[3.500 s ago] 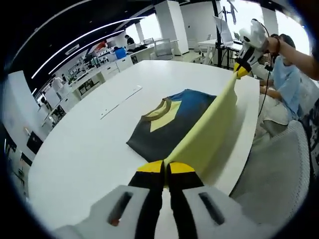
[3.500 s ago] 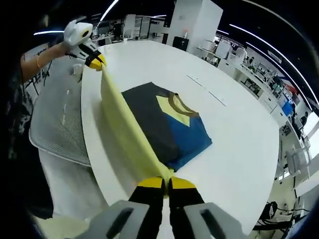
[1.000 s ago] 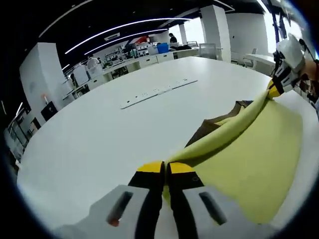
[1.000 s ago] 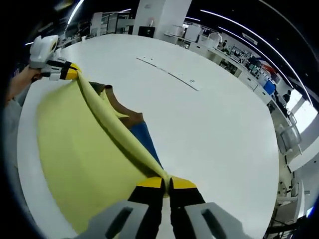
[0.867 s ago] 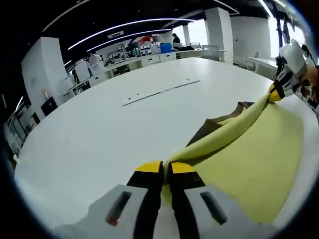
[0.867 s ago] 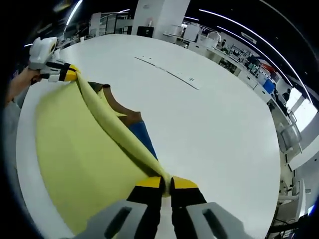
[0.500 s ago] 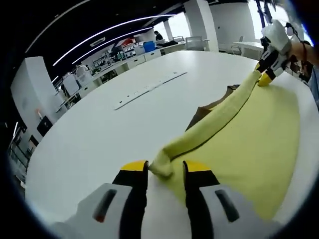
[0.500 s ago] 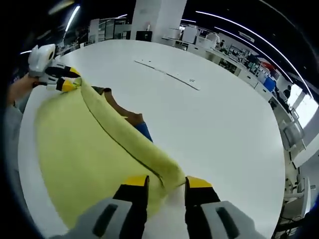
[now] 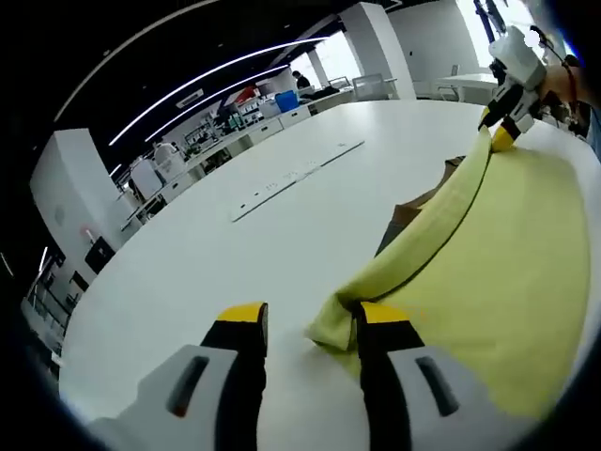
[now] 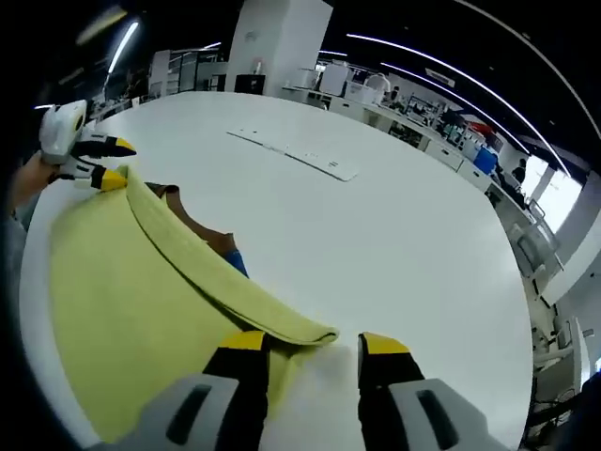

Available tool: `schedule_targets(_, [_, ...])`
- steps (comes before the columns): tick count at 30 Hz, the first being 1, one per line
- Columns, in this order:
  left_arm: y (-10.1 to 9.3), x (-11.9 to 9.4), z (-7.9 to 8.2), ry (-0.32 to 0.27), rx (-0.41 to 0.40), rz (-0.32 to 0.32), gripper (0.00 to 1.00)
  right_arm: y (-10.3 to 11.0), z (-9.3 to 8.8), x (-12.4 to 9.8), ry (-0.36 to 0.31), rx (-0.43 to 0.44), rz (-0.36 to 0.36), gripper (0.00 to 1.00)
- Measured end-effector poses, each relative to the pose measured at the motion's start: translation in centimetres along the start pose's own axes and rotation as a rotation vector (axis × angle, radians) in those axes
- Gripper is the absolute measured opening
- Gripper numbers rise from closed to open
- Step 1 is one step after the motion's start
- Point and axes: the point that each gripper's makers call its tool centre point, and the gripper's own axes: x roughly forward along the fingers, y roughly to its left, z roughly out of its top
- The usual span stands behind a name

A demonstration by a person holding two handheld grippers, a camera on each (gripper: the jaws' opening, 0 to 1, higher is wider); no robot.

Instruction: Fold the garment on the visible template until the final outline fits inside the template.

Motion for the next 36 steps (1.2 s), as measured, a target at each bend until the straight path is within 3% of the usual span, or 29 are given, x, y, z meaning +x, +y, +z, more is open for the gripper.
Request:
schedule_targets(5, [1.4,-0.8,2.1,-0.054,-0.037,0.04,0.28,-0.6,0.8,0.6,-0.028,0.076,-0.036,0.33])
schedule_targets(10, [1.9,-1.3,3.5,-0.098,-0.034,0.028,0.32,-1.0,1.0,1.0,-0.043,0.163,-0.057,0.33])
schedule_targets(12, [1.9,-1.5,3.5,-0.094,-0.036,0.025,0.31,-1.2,1.1,1.0,-0.051,0.218,-0.061,0.33])
schedule_targets(16, [2.0,-1.7,2.6,-0.053,-0.028,0.029,0.32,-1.4,1.1,0.6,-0.055,0.244,-0.061,0.33])
schedule_targets(23, [1.3,-2.8,1.9,-0.022,-0.106,-0.031,0.39,-0.9,0.9,-1.2,-0.051,0.269,-0.02,0.36])
schedule_targets(28, [0.4,-4.2,1.3,-0.037,-0.211,-0.078,0.51,0.4,1.0,-2.5,-0.055,0.259,0.038,0.53])
schedule_targets(32, [-0.1,-5.6,0.4,-0.033,-0.266,-0.104,0.57,2.1,1.2,-4.2,-0.076,0.282,0.117,0.58])
schedule_targets(36, [-0.3,-7.0,-0.2,-0.042,-0.316,-0.109,0.65,3.9,0.5,-5.7,-0.058,0.266,0.171,0.7])
